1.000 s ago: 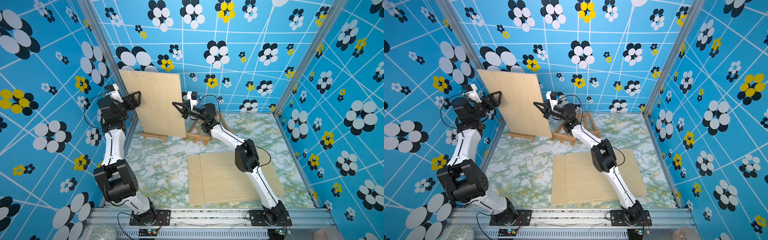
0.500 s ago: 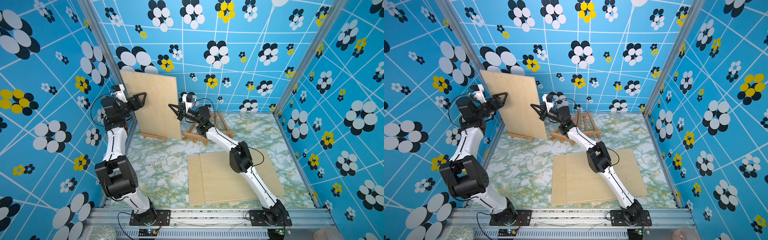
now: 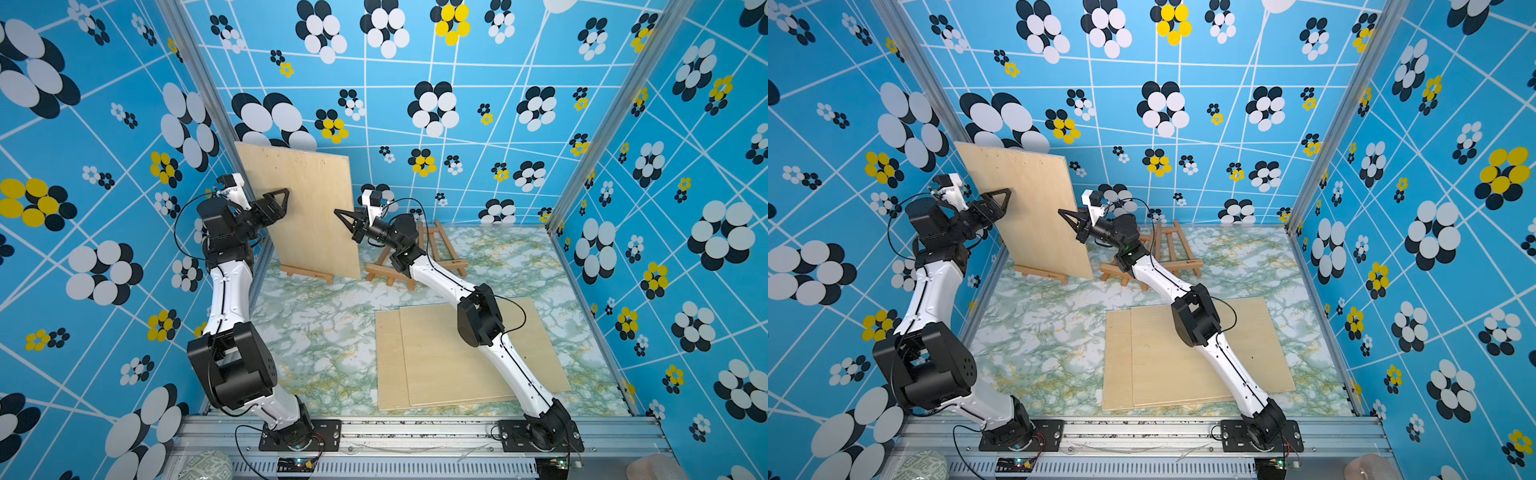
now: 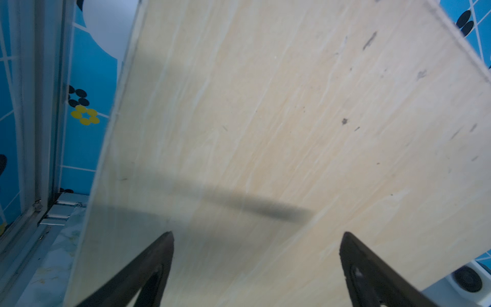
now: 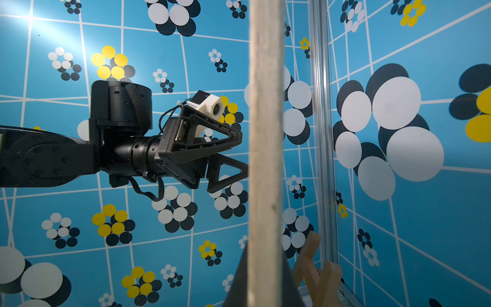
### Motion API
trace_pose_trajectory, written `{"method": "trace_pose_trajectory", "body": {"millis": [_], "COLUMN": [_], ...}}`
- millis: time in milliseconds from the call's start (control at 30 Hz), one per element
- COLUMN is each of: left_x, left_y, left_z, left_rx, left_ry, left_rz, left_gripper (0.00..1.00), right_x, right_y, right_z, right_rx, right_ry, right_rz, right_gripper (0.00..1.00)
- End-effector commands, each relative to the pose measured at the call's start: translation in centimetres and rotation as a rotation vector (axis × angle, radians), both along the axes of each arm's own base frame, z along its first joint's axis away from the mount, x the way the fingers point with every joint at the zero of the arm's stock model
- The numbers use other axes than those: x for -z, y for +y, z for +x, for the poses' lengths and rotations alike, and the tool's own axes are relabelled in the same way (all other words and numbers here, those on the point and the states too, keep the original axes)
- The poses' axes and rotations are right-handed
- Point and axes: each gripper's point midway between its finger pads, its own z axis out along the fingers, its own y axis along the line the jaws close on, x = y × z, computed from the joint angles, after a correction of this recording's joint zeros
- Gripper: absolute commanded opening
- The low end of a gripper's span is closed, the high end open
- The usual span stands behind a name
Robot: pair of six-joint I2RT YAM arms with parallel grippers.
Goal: Assemble the easel
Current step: Place the drawing board on the easel.
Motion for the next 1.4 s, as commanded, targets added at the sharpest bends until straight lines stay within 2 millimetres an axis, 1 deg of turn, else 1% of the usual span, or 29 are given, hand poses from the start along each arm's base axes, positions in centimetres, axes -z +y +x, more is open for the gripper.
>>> {"method": "trace_pose_trajectory", "body": {"millis": [0, 100, 233, 467, 567, 867, 1033, 1067, 1100, 1233, 1367], "left_x": [0.2, 1.3, 2.1, 3.7, 4.4, 6.9, 9.5, 9.8, 10.1, 10.4, 10.5], "left_y": [0.6, 0.9, 1.1, 0.9, 0.5, 0.6, 0.5, 0.5, 0.4, 0.4, 0.5], "left_z": [-1.6, -2.5, -3.6, -5.4, -5.8, -6.1, -6.5, -6.5, -6.5, -6.3, -6.2], "left_rx": [-0.071, -0.106, -0.123, -0.140, -0.130, -0.133, -0.140, -0.139, -0.136, -0.129, -0.128], "left_ry": [0.024, 0.064, 0.085, 0.106, 0.111, 0.160, 0.217, 0.222, 0.227, 0.226, 0.227], "left_rz": [0.013, 0.021, 0.016, -0.013, -0.020, -0.049, -0.100, -0.105, -0.112, -0.123, -0.116], "left_gripper": [0.99, 0.99, 0.99, 0.99, 0.99, 0.99, 0.99, 0.99, 0.99, 0.99, 0.99], "right_x": [-1.8, -1.4, -0.8, 0.1, 0.6, 1.6, 1.6, 1.5, 1.4, 0.8, 0.2], "right_y": [0.8, 0.4, -0.1, -0.1, 0.1, 0.5, 0.5, 0.5, 0.5, 0.4, 0.2], "right_z": [-2.4, -1.5, -0.5, 0.3, 0.4, 0.9, 0.9, 0.9, 0.9, 0.7, 0.7], "right_rx": [-0.073, -0.056, -0.041, -0.032, -0.029, -0.004, 0.000, 0.000, 0.001, -0.001, 0.001], "right_ry": [-0.025, -0.004, 0.017, 0.025, 0.029, 0.017, 0.018, 0.016, 0.015, 0.006, 0.001], "right_rz": [0.061, 0.071, 0.080, 0.073, 0.071, 0.056, 0.054, 0.053, 0.051, 0.053, 0.057], "right_gripper": [0.00, 0.00, 0.00, 0.00, 0.00, 0.00, 0.00, 0.00, 0.01, 0.16, 0.19]}}
